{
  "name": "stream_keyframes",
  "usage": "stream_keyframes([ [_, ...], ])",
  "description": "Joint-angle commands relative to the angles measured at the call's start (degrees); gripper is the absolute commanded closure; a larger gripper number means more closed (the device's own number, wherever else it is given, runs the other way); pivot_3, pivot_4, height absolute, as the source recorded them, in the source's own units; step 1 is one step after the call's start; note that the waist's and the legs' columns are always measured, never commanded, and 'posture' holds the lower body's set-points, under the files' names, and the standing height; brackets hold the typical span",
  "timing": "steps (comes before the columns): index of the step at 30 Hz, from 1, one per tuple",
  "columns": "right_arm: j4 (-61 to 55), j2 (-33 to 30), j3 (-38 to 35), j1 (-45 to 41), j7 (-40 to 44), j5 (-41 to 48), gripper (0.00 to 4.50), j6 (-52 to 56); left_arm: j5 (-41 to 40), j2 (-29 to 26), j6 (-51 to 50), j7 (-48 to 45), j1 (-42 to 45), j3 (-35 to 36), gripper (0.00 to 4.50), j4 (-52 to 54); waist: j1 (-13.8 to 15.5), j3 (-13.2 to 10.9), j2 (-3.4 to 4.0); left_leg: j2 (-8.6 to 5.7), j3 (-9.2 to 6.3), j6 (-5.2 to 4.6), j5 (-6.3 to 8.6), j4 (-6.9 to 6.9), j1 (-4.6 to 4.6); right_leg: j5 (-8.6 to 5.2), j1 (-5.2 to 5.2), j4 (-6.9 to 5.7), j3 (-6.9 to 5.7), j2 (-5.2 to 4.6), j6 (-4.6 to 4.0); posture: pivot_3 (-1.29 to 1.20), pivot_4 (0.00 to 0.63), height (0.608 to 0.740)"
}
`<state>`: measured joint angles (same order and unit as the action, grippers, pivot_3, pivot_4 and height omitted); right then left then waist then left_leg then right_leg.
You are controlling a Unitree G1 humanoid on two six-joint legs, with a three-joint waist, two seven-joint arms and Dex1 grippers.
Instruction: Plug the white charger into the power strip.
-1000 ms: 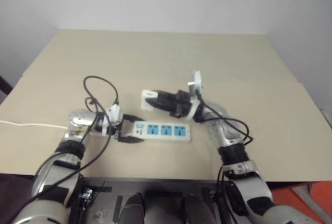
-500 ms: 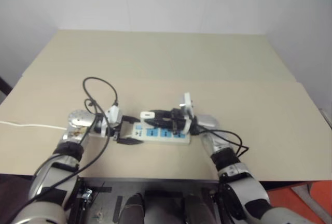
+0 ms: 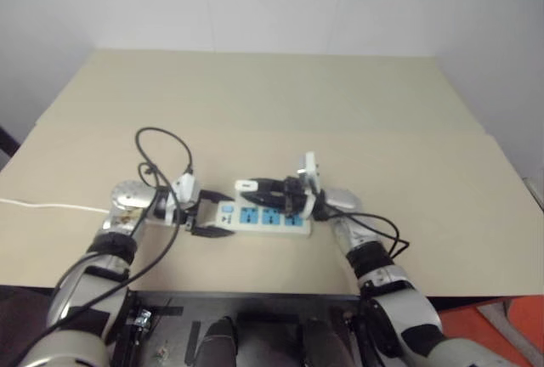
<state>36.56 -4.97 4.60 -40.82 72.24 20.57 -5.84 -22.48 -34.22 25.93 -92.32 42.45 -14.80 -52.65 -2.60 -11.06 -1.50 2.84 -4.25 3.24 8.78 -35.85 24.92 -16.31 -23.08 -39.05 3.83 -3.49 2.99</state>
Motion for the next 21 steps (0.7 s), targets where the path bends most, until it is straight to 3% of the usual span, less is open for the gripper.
stream_keyframes([
  [1, -1.8, -1.0, -0.2, 0.8, 0.6, -0.2, 3.39, 0.2, 0.1, -0.5, 0.9, -0.2, 1.3, 0.6, 1.23, -0.4, 0.0, 0.0, 0.00, 0.00, 0.00, 0.00, 0.00, 0.00, -0.01, 0.00, 0.01, 0.00, 0.00, 0.00, 0.00, 0.00, 0.150, 0.740],
  [12, -7.7, 0.1, 1.3, 3.8, -0.9, 0.2, 3.39, 3.2, 0.5, -0.2, 1.2, -0.2, 1.6, 1.0, 1.23, -1.3, 0.0, 0.0, 0.00, 0.00, 0.00, 0.00, 0.00, 0.01, -0.14, 0.00, 0.12, 0.00, 0.01, 0.00, 0.00, 0.00, 0.150, 0.740],
  [21, -3.8, 0.1, 0.8, 3.3, -1.9, -0.7, 3.39, 0.8, 0.3, -0.5, 1.2, -0.2, 1.1, 1.3, 1.23, -0.9, 0.0, 0.0, 0.00, 0.00, 0.00, 0.00, 0.00, 0.04, -0.29, 0.00, 0.28, 0.03, 0.02, 0.01, 0.01, 0.00, 0.150, 0.740],
])
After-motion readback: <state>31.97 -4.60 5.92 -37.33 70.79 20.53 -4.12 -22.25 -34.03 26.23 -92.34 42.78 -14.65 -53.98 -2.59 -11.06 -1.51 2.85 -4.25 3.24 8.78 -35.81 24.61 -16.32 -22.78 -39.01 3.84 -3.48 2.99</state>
